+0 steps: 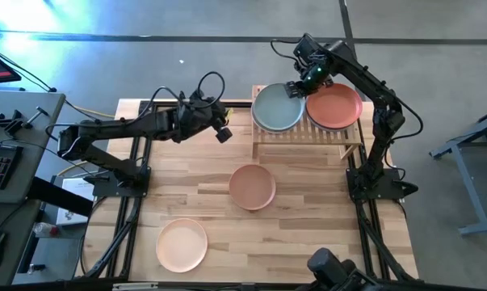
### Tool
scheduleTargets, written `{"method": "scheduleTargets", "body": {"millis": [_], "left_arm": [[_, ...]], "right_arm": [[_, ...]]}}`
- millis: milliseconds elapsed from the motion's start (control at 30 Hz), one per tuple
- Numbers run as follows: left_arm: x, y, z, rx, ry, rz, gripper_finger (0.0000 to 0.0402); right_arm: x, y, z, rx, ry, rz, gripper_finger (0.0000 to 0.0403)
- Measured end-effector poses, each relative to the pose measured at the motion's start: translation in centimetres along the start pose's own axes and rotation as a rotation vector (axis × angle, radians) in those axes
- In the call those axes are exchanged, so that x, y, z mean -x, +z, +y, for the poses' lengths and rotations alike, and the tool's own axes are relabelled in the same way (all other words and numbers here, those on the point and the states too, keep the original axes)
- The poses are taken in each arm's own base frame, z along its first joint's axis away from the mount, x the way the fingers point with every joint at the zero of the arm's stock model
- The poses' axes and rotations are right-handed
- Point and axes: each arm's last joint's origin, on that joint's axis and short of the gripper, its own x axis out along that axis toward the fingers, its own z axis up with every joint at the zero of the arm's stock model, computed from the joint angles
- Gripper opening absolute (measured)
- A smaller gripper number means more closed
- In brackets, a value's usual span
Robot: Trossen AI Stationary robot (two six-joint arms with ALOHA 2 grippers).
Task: Place and stack plates onto a shelf
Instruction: Stack the gray plate on top of the white plate on the shelf
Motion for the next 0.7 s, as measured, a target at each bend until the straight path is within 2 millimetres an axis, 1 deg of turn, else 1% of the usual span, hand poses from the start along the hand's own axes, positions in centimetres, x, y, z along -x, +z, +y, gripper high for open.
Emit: {"method": "scheduleTargets", "body": {"millis": [333,700], "left_arm": [[-0.01,-0.02,-0.08,0.0,-0.027,-0.002,0.0101],[-0.02,-0.03,-0.09,0.0,-0.028,-0.001,0.0101]], "right_arm": [[-0.01,-0.02,0.05,-0.017,0.002,0.001,0.0001],[-0.08,-0.18,0.62,-0.023,0.007,0.001,0.0001]]}}
